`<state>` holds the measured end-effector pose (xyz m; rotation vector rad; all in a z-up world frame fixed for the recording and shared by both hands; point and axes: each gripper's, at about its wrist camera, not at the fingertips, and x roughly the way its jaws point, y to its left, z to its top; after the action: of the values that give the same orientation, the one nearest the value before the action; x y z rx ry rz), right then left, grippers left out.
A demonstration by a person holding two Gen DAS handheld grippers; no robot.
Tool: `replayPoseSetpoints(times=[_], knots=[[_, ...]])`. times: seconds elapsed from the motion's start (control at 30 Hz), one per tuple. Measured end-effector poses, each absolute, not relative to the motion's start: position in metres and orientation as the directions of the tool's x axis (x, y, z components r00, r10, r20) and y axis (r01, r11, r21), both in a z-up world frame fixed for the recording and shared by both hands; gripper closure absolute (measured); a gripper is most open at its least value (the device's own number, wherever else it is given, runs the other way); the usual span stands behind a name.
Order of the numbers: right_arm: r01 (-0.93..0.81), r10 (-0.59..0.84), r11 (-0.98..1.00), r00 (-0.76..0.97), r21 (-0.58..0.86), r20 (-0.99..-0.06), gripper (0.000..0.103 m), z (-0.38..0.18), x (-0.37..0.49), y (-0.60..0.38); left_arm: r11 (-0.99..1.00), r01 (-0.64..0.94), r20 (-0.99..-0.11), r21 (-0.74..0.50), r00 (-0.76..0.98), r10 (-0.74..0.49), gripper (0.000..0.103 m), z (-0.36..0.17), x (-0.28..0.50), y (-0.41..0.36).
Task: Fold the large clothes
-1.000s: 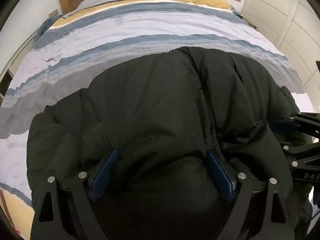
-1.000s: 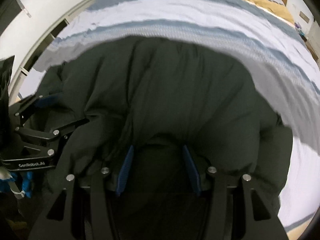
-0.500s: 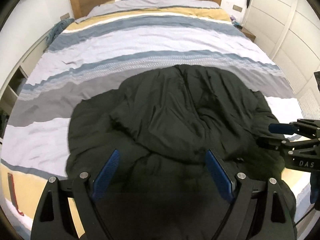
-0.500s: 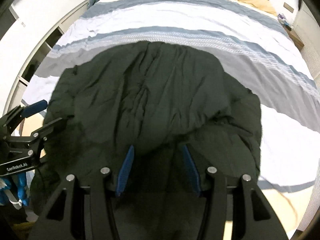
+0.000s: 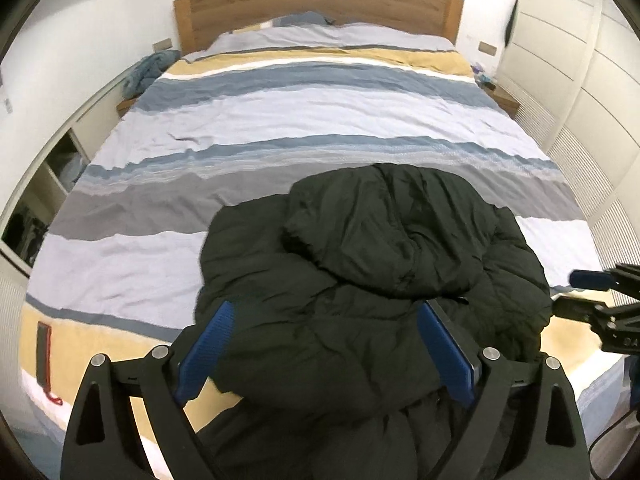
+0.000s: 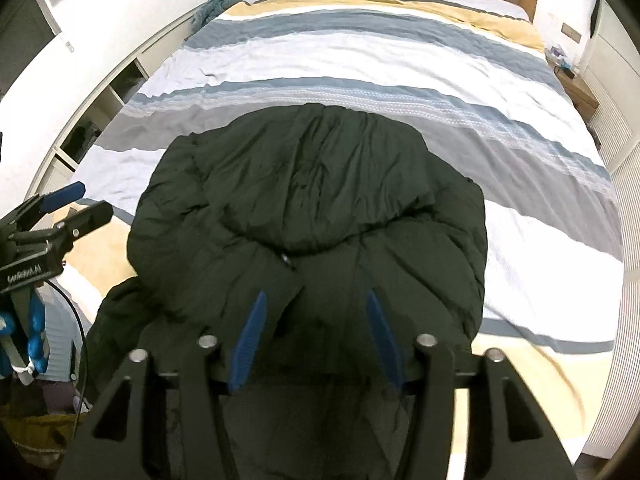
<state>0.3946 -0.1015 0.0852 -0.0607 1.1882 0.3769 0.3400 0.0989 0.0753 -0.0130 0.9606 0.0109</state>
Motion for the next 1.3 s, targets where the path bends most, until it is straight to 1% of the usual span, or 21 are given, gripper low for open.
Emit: replayPoseSetpoints(times=[0.43,0.6,0.73,1.1,1.2,1.23,1.3], knots=[[-0.276,0.237,0.949,0.314,0.151,-0.919,0.038,0.092,0.36,-0.124,0.998,-0.057,-0.811,0.014,0.583,0.045,0.005,0.091,0.305,0.122],[-0.222,0.24,0.959,0.311,0.176,-0.92,0.035,0.09,0.352,-0.139,0.996,-0.088,-0.813,0.021,0.578,0.069,0.004,0.089,0.294,0.134],[-0.198,0.216,0.967,0.306,0.16,-0.927,0.034,0.089,0.344,-0.147,0.994,-0.111,-0.813,0.023,0.577,0.083,0.004,0.088,0.286,0.143],[-0.115,0.205,0.977,0.279,0.179,-0.938,0.033,0.084,0.328,-0.176,0.987,-0.157,-0.824,0.036,0.554,0.118,0.004,0.08,0.271,0.167],[-0.101,0.197,0.979,0.27,0.175,-0.943,0.032,0.081,0.324,-0.181,0.989,-0.15,-0.831,0.006,0.549,0.088,0.002,0.075,0.267,0.176],[-0.096,0.194,0.98,0.266,0.175,-0.944,0.032,0.079,0.322,-0.183,0.989,-0.144,-0.835,-0.016,0.546,0.066,0.001,0.072,0.264,0.182],[-0.085,0.192,0.981,0.256,0.176,-0.948,0.032,0.075,0.318,-0.189,0.989,-0.133,-0.848,-0.064,0.53,0.016,0.001,0.062,0.257,0.196]])
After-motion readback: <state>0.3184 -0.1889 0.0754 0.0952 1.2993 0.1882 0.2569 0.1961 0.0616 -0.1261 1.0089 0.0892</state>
